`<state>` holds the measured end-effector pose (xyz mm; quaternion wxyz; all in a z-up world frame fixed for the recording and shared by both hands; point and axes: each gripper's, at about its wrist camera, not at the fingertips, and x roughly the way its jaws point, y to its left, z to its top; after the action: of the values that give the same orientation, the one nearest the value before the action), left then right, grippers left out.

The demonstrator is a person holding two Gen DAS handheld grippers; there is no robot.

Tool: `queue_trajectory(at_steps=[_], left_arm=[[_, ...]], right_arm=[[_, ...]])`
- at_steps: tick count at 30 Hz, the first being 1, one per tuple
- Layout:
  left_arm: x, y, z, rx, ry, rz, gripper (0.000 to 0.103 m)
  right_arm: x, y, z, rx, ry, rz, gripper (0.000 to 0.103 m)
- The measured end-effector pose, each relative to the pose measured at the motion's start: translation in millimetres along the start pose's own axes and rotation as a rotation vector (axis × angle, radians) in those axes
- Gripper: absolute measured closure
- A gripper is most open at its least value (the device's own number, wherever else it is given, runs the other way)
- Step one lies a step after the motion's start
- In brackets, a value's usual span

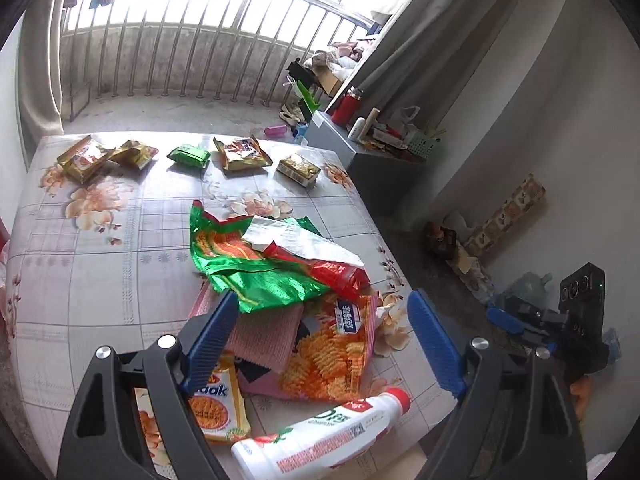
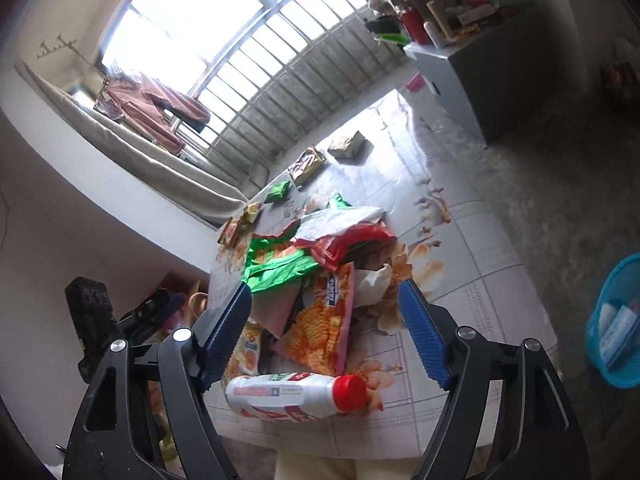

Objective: Collect trash
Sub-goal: 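Move both tools back over the pile of wrappers on the table, then grasp the white tissue with the left tool while the right grips the red wrapper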

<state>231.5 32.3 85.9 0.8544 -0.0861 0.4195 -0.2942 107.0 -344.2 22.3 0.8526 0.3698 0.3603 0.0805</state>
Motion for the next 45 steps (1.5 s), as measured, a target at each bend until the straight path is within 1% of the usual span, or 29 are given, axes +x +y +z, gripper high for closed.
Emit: queue_trajectory(at_steps=[2,3,6,8,11,14,17,19,22,26,28,31,32,34,35,37,40,43,45], left_arm=[[20.0,0.8,16.2,-0.006,0.044,0.0,0.023],[31.7,-0.6,25.3,0.006,0.066,0.0,0.025],[64.1,-6.5,44.1,0.06,0.13,0.019,0.027],[88.5,-13.9,52.8,0.103,0.194,0.004,0.027],[123.6,-22.8,61.4,0.147,0.271,0.01,0.027],[157.5,-17.0,70.2,0.11,0.345,0.05,0.027],[185.2,-0.7,77.7,0.053,0.391,0.11,0.028],[200.6,12.0,81.9,0.02,0.41,0.167,0.028],[222.6,28.0,85.2,0.003,0.441,0.242,0.028],[244.0,40.7,83.6,0.02,0.474,0.315,0.028],[250.7,42.3,80.7,0.042,0.486,0.334,0.029],[257.4,41.5,73.7,0.096,0.506,0.363,0.038],[257.4,40.8,72.3,0.111,0.503,0.372,0.039],[257.5,38.9,71.4,0.143,0.496,0.391,0.046],[257.0,38.9,71.0,0.148,0.494,0.396,0.047],[256.9,38.5,70.5,0.16,0.49,0.402,0.056],[255.8,38.9,70.1,0.173,0.479,0.4,0.065],[254.7,38.3,70.3,0.175,0.467,0.396,0.073],[254.1,37.7,70.6,0.177,0.463,0.394,0.077]], right_arm=[[9.7,-2.4,8.8,0.031,0.023,0.027,0.04],[14.5,-3.5,12.7,0.038,0.034,0.028,0.041],[27.0,-7.2,21.4,0.045,0.065,0.019,0.044],[37.4,-11.6,26.3,0.062,0.093,0.037,0.051],[49.6,-20.4,30.5,0.091,0.121,0.04,0.056],[61.5,-33.2,35.6,0.151,0.149,0.065,0.06],[69.2,-39.6,40.4,0.169,0.161,0.063,0.061],[74.8,-43.2,43.1,0.181,0.173,0.07,0.061],[80.0,-45.9,45.8,0.181,0.183,0.072,0.061],[85.1,-49.8,46.3,0.186,0.196,0.073,0.061],[87.7,-52.6,47.1,0.192,0.2,0.071,0.061],[91.0,-57.5,49.1,0.204,0.206,0.066,0.061],[92.3,-58.9,49.9,0.207,0.208,0.066,0.061],[96.7,-61.3,51.5,0.215,0.214,0.066,0.061],[99.1,-62.4,52.0,0.222,0.218,0.068,0.061],[105.3,-64.2,52.6,0.234,0.23,0.076,0.061],[116.9,-68.0,51.2,0.282,0.259,0.11,0.064],[127.7,-70.7,50.9,0.331,0.275,0.138,0.065],[135.1,-76.1,49.5,0.383,0.289,0.159,0.065]])
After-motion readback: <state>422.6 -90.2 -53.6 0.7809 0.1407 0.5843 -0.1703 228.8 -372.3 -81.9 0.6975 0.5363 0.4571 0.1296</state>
